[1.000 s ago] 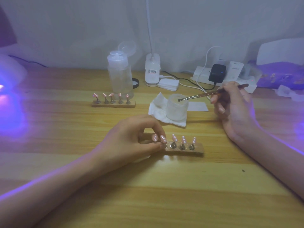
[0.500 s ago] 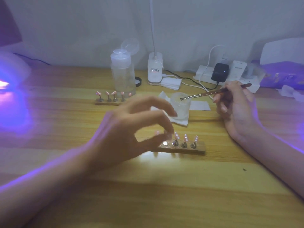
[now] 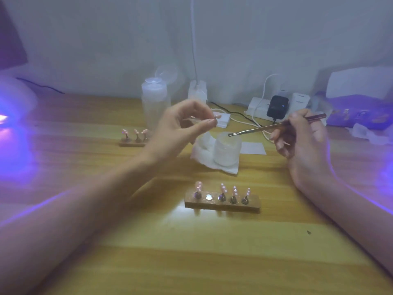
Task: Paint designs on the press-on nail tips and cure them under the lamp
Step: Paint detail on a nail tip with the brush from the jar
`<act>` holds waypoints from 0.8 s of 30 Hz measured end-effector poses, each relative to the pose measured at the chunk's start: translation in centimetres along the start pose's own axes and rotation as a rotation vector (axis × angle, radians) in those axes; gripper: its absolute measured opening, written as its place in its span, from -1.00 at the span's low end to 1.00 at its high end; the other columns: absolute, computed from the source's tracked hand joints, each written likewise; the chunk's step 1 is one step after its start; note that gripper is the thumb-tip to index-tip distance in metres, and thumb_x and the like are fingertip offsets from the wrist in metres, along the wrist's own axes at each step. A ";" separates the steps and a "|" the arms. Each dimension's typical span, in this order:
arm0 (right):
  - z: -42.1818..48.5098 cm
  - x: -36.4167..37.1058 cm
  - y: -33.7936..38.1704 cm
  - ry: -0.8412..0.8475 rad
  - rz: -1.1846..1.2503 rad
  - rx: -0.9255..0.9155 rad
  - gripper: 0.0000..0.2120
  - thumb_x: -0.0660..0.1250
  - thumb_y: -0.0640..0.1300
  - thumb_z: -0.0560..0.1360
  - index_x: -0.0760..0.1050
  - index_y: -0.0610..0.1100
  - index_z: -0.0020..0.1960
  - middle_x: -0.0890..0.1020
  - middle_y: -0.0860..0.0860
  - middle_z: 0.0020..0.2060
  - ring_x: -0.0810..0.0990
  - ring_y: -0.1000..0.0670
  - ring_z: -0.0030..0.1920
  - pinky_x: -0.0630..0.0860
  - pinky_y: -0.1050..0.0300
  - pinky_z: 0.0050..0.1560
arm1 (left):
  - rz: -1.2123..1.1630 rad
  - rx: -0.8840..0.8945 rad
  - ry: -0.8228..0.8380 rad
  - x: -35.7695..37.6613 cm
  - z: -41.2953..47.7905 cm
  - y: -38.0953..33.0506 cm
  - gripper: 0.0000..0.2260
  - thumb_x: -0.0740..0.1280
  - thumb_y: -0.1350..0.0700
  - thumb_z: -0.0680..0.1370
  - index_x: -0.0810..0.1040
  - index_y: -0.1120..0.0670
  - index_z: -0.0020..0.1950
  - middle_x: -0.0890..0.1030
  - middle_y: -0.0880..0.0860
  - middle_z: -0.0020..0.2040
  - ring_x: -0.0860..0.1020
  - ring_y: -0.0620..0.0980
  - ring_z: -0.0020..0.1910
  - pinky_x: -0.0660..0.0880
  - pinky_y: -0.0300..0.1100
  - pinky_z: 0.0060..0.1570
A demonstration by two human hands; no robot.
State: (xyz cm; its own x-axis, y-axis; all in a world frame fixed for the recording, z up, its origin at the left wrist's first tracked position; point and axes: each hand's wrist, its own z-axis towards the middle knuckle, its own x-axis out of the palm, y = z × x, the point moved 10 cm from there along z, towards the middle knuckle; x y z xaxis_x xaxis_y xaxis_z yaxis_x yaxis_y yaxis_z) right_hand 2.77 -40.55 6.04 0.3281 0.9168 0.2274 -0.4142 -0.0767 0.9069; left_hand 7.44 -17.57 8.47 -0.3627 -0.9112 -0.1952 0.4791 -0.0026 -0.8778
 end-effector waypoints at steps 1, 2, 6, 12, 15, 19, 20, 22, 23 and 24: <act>0.3 0.4 0.6 0.041 -0.045 -0.023 -0.79 0.17 -0.13 0.64 0.33 -0.02 -0.18 0.60 -0.05 -0.45 0.44 0.03 -0.52 0.30 0.27 -0.54 | -0.003 -0.006 -0.016 0.2 0.1 0.7 -0.88 0.42 0.24 0.55 0.55 0.07 -0.13 0.61 -0.17 -0.27 0.44 -0.23 -0.43 0.34 -0.39 -0.42; 0.6 0.9 1.3 0.088 -0.093 -0.045 -0.80 0.19 -0.11 0.63 0.34 -0.02 -0.17 0.61 -0.06 -0.44 0.45 0.02 -0.52 0.32 0.26 -0.54 | 0.006 -0.009 -0.031 0.3 0.0 1.3 -0.89 0.43 0.22 0.55 0.56 0.07 -0.13 0.59 -0.20 -0.31 0.41 -0.16 -0.43 0.36 -0.34 -0.42; 1.1 3.5 2.8 0.264 -0.254 -0.106 -0.79 0.22 -0.07 0.63 0.37 0.00 -0.19 0.61 -0.09 -0.43 0.51 -0.01 -0.50 0.41 0.23 -0.53 | 0.033 0.011 -0.036 0.4 -0.3 2.5 -0.90 0.44 0.21 0.55 0.58 0.05 -0.14 0.56 -0.24 -0.37 0.36 -0.23 -0.49 0.31 -0.42 -0.47; 0.3 6.1 2.4 0.374 -0.431 -0.152 -0.79 0.22 -0.14 0.65 0.34 -0.09 -0.17 0.61 -0.10 -0.42 0.53 -0.05 -0.49 0.46 0.19 -0.49 | 0.048 -0.008 -0.028 0.3 -0.7 3.2 -0.92 0.47 0.18 0.52 0.61 0.07 -0.15 0.57 -0.23 -0.34 0.40 -0.23 -0.48 0.34 -0.44 -0.44; -0.1 6.5 2.1 0.395 -0.464 -0.158 -0.79 0.22 -0.13 0.64 0.37 -0.08 -0.17 0.61 -0.10 -0.41 0.53 -0.05 -0.47 0.47 0.19 -0.46 | 0.061 -0.023 -0.004 0.6 -0.8 3.2 -0.92 0.49 0.13 0.48 0.63 0.08 -0.14 0.62 -0.15 -0.24 0.46 -0.18 -0.42 0.41 -0.38 -0.38; -0.2 6.3 1.5 0.396 -0.470 -0.145 -0.79 0.23 -0.13 0.65 0.37 -0.09 -0.16 0.61 -0.11 -0.41 0.53 -0.05 -0.47 0.47 0.19 -0.45 | 0.051 -0.040 -0.017 0.4 -0.8 3.6 -0.91 0.49 0.11 0.48 0.64 0.12 -0.12 0.63 -0.17 -0.26 0.48 -0.16 -0.41 0.42 -0.38 -0.34; -0.1 6.3 1.4 0.394 -0.456 -0.131 -0.79 0.23 -0.11 0.65 0.37 -0.09 -0.16 0.61 -0.11 -0.41 0.53 -0.05 -0.47 0.47 0.19 -0.46 | 0.048 -0.046 -0.029 0.2 -0.8 3.7 -0.90 0.48 0.12 0.49 0.63 0.13 -0.11 0.61 -0.20 -0.30 0.47 -0.17 -0.43 0.41 -0.40 -0.35; 0.1 6.0 1.1 0.381 -0.416 -0.098 -0.79 0.22 -0.13 0.65 0.36 -0.10 -0.16 0.61 -0.10 -0.42 0.53 -0.04 -0.48 0.46 0.20 -0.47 | 0.043 -0.064 -0.049 0.0 -0.8 4.0 -0.90 0.48 0.11 0.50 0.63 0.13 -0.10 0.57 -0.23 -0.39 0.42 -0.21 -0.47 0.37 -0.42 -0.39; 0.3 5.7 1.0 0.366 -0.390 -0.084 -0.78 0.21 -0.15 0.66 0.36 -0.11 -0.16 0.61 -0.10 -0.43 0.52 -0.03 -0.49 0.45 0.20 -0.48 | 0.034 -0.074 -0.051 0.0 -0.8 4.1 -0.90 0.47 0.11 0.50 0.63 0.13 -0.09 0.57 -0.22 -0.40 0.40 -0.21 -0.47 0.36 -0.42 -0.40; 0.5 5.4 1.0 0.344 -0.358 -0.074 -0.77 0.21 -0.17 0.67 0.36 -0.11 -0.17 0.61 -0.09 -0.43 0.52 -0.01 -0.49 0.45 0.21 -0.49 | 0.019 -0.083 -0.048 0.0 -0.8 4.2 -0.90 0.47 0.11 0.50 0.63 0.12 -0.09 0.60 -0.20 -0.35 0.39 -0.20 -0.47 0.35 -0.41 -0.42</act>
State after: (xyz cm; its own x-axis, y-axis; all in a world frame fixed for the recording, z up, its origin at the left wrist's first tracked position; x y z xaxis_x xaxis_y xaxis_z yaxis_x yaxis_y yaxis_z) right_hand 4.53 -35.90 8.34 0.1669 0.9575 -0.2353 -0.3903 0.2833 0.8760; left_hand 8.83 -17.25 4.43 -0.3148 -0.9293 -0.1931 0.4166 0.0475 -0.9078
